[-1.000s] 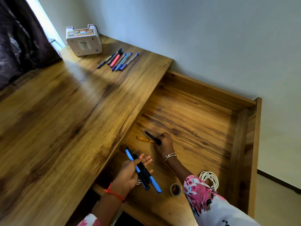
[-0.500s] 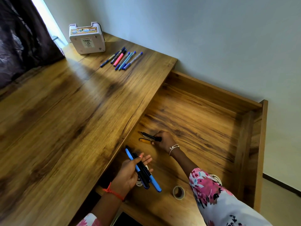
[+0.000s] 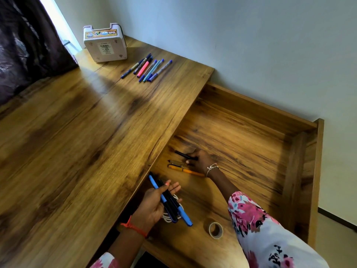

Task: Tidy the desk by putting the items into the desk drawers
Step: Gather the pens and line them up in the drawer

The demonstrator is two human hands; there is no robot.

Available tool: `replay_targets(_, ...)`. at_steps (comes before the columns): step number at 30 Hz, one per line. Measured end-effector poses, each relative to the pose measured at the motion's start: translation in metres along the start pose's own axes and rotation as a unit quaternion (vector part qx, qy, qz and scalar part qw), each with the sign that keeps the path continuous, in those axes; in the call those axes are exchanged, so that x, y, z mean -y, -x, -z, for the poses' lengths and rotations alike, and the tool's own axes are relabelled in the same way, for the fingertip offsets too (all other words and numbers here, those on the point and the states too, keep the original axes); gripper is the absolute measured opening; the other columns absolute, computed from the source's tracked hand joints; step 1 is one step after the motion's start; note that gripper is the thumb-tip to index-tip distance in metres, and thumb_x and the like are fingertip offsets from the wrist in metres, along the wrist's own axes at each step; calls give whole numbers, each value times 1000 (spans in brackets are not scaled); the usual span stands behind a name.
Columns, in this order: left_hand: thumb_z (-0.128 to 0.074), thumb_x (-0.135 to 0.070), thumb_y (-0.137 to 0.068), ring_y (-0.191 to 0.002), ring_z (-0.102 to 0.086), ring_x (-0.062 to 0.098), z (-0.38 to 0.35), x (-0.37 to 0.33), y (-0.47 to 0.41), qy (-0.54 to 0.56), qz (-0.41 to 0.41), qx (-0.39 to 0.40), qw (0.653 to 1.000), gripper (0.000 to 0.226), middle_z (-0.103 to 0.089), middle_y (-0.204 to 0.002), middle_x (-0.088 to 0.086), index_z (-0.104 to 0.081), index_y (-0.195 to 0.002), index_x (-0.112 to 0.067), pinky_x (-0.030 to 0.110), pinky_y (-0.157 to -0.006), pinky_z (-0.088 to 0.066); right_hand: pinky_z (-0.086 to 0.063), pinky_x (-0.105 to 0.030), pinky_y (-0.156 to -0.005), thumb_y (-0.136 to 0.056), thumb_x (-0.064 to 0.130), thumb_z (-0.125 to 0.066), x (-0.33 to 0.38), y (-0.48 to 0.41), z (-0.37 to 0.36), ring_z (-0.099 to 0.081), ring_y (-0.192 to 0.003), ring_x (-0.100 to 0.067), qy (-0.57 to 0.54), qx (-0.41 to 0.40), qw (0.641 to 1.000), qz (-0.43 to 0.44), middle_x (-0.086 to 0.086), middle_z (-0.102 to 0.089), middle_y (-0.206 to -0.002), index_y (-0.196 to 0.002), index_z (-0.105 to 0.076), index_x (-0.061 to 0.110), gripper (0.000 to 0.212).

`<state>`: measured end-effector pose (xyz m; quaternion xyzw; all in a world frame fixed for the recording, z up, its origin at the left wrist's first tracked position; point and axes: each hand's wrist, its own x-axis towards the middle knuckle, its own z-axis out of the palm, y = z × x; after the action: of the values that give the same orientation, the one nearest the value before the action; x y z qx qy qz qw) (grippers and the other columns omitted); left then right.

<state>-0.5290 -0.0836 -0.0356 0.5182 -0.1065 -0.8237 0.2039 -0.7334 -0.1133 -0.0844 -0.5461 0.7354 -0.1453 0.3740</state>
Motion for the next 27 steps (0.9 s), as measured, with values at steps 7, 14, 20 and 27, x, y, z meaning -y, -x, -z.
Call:
replay_targets(7,-37,-4,-97,-94,-63,27,2,-1,-4,0,7,2,1000,16,-66,-100,18,-52,-102,-6,48,-69,-50,-38,-28,-79,-91,24,-54,3,-11,-5,-53,-107,-30,84,-10,996,-9,-17,-56,-119,-123,-58,12,34)
replay_targets(14,-37,-5,-98,-102,-59,29,0,-4,-11,17,10,3,1000,16,-65,-101,19,-51,-106,-4,50,-72,-49,-35,-31,-86,-92,19,-51,4,-3,-9,-50,-109,-30,103,-11,994,35,-17,-55,-117,-124,-58,15,32)
replay_targets(20,-33,-12,-101,-124,-47,28,-11,-3,-24,43,-7,-9,999,27,-53,-124,18,-47,-122,-4,50,-90,-41,-44,-23,-64,-80,21,-70,24,18,2,-63,-76,-19,-127,-79,988,41,-17,-70,-86,-92,-72,1,23)
replay_targets(27,-33,-27,-100,-127,-45,31,-35,-6,-33,27,-35,-16,999,33,-46,-139,18,-49,-129,-21,44,-111,-33,-40,-22,-63,-79,23,-71,39,41,0,-55,-71,-7,-150,172,973,32,-14,-69,-90,-103,-67,1,33)
